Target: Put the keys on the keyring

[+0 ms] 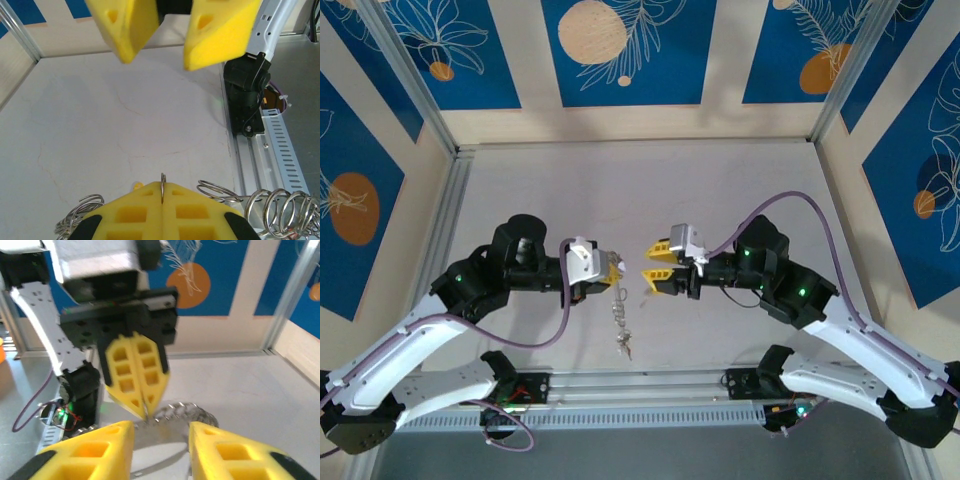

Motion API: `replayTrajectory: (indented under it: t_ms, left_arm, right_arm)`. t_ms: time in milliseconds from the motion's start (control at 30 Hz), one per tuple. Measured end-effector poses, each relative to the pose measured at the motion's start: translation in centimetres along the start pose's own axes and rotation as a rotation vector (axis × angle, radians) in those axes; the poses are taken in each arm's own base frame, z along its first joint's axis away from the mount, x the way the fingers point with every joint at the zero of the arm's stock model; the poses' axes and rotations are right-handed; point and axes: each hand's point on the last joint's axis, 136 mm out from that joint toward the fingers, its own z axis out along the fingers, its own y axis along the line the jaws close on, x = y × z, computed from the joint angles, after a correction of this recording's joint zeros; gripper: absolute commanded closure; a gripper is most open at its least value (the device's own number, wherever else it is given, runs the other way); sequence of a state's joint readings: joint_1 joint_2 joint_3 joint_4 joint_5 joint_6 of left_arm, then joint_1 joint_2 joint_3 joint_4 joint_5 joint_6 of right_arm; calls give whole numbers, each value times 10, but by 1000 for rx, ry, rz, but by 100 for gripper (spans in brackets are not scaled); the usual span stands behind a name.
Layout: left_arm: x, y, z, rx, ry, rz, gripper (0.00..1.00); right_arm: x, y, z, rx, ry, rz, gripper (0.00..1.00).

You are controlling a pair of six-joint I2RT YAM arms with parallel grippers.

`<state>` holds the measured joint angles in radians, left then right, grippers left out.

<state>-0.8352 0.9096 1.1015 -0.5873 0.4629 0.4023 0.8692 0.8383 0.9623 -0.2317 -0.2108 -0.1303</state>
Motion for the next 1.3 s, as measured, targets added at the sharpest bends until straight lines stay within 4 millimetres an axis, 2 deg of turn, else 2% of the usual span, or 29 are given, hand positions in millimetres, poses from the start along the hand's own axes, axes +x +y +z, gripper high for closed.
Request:
replayTrajectory:
  t_ms: [100, 200, 367, 433, 567, 800, 933, 1133, 1233, 1300]
  left_arm:
    - [1, -1, -1, -1, -2, 0, 100]
    - [3, -1, -1, -3, 0, -1, 100]
    - [14, 2, 2, -12, 18, -18, 100]
    - [19, 3, 2, -17, 25, -33, 100]
    - [32, 3, -2, -49, 28, -84, 100]
    - [58, 9, -11, -128, 50, -188, 100]
    - [73, 16, -11, -157, 74, -246, 100]
    - [83, 21, -17, -182, 65, -301, 100]
    - [82, 24, -18, -194, 53, -308, 100]
    - [79, 26, -19, -199, 41, -310, 100]
  right_arm:
    - [29, -16, 0, 83, 56, 107, 44]
    - [70, -34, 2, 180, 137, 265, 34]
    - [160, -66, 2, 368, 344, 594, 30]
    - [190, -72, 1, 424, 419, 707, 30]
    - [237, -72, 6, 475, 547, 872, 31]
    - [292, -57, 24, 479, 738, 978, 37]
    - [308, -60, 40, 463, 824, 953, 41]
    - [294, -83, 64, 425, 829, 867, 59]
    - [292, -88, 73, 429, 835, 874, 60]
    - [296, -82, 71, 443, 866, 882, 61]
